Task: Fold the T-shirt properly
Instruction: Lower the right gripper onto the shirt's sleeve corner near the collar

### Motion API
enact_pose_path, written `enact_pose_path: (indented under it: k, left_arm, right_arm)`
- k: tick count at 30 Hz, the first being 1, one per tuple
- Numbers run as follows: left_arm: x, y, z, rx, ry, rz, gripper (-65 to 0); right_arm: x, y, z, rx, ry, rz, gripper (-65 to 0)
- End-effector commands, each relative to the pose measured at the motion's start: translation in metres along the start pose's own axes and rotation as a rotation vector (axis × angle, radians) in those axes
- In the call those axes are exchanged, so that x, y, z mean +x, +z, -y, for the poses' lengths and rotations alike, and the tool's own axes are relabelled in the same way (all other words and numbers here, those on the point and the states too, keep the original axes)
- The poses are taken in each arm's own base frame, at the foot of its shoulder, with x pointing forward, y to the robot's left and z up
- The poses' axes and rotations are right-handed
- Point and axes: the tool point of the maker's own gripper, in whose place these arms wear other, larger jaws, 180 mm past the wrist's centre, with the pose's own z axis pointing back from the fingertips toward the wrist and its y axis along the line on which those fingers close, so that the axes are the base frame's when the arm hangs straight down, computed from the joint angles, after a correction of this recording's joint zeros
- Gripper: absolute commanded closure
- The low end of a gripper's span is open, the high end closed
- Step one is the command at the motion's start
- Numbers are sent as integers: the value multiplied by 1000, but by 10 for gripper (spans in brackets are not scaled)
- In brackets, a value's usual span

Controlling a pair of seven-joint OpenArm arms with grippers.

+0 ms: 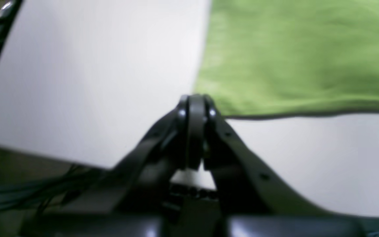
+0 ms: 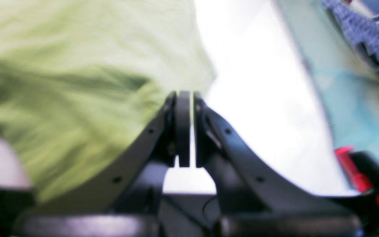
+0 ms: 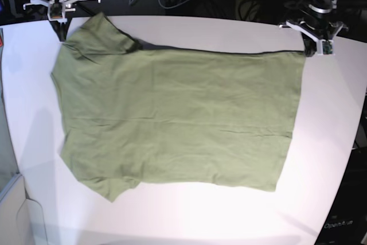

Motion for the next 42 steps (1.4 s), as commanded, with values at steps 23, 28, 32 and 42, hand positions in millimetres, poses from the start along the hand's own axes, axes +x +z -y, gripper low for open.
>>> enact_pose_path:
  k: [23,28,32,42]
  left_arm:
    - [16,2,-6,17,-9,54,-6]
    - [22,-2,-6,19,-10,65,-7]
    - [23,-2,-6,19,-9,67,-7]
    - [26,-4,-5,19,-7,74,-7]
  right_arm:
    - [24,-13,-41,98,-41,-66,-306]
    - [23,-12,-42,95,-51,-74,-414]
    - [23,-12,-43,88,-60,-75,-422]
    - [16,-13,-31,51,-162,-104,-493]
